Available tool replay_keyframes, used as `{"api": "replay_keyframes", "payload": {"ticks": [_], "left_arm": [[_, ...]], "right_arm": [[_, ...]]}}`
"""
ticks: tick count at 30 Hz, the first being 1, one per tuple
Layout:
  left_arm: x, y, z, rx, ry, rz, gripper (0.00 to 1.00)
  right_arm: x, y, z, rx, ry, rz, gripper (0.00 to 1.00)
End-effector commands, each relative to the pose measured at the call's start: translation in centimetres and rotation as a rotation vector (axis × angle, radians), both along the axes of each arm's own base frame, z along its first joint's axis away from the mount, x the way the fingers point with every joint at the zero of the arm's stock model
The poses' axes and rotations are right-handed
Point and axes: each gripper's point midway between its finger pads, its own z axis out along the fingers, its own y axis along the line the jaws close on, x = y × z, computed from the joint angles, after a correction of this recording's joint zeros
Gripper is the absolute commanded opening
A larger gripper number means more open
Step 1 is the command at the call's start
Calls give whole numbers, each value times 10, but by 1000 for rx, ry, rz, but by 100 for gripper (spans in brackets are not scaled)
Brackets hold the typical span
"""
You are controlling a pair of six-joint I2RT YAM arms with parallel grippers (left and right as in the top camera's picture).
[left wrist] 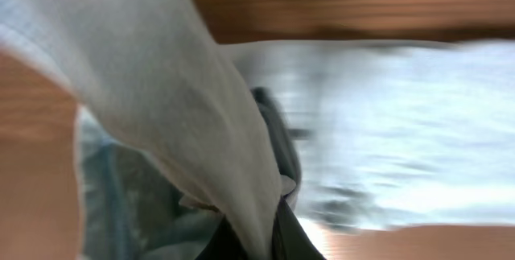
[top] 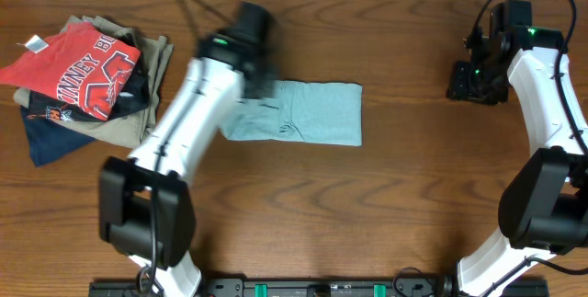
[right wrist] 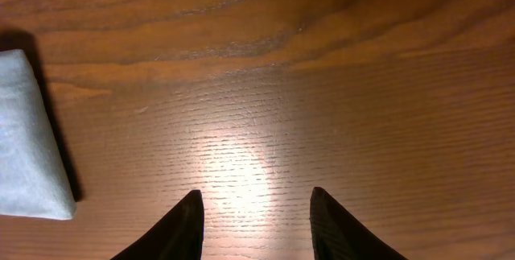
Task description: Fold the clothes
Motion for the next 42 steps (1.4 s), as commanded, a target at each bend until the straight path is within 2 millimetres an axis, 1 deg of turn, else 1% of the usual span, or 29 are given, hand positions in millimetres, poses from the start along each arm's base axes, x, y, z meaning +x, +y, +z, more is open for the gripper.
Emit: {"api": "replay_keyframes", "payload": {"ticks": [1,3,5,8,10,18,22,23,24,26,27,28,30,32,34,36,37,39,42], "left_arm": [[-17,-69,2,-74,-15,-105,6],[-23,-94,2,-90,-36,-154,6],[-25,-113,2,-114,-58,-174,6],[-25,-132,5,-147,-90,-183,6],[-26,-138,6,-156,-97,-191,6],[-33,-148,6,-203,-69,-221,6],[-35,-153,0,-201,-62,-231,8],[-35,-156,-3,-201,-56,-236,10],[-37,-159,-5,-206,-50,-243,17],[-41,-167,-11,-230,-25,-262,55],[-44,-172,-12,-257,-9,-276,66],[-47,-177,-10,-287,2,-290,71],[-45,-187,-2,-353,-3,-312,73],[-36,-190,11,-406,-38,-319,73],[-23,-182,27,-436,-85,-300,73],[-7,-162,44,-449,-130,-255,73],[2,-148,51,-451,-148,-224,73],[16,-116,60,-448,-169,-156,73],[33,-67,61,-432,-167,-43,73]], "right_arm": [[0,-2,-1,0,7,-14,41],[-1,-2,-1,0,11,-14,41],[-4,-2,-1,1,20,-14,41],[-7,-1,-2,3,33,-13,41],[-7,-1,-2,3,34,-8,41],[-11,0,-2,5,50,-9,41],[-10,0,-2,5,47,-8,41],[-10,0,-2,5,47,-7,41],[-10,1,-2,10,46,-7,40],[-10,2,-2,15,46,-7,41],[-10,2,-2,15,46,-7,41],[-10,2,-2,15,45,-7,41],[-9,2,-2,15,42,-6,43],[-8,3,-2,15,39,-2,45],[-7,5,-2,27,33,1,47],[-4,15,0,77,15,45,49],[-3,25,2,125,0,91,51],[-1,52,10,257,-46,209,55],[-1,85,22,391,-99,346,57]]}}
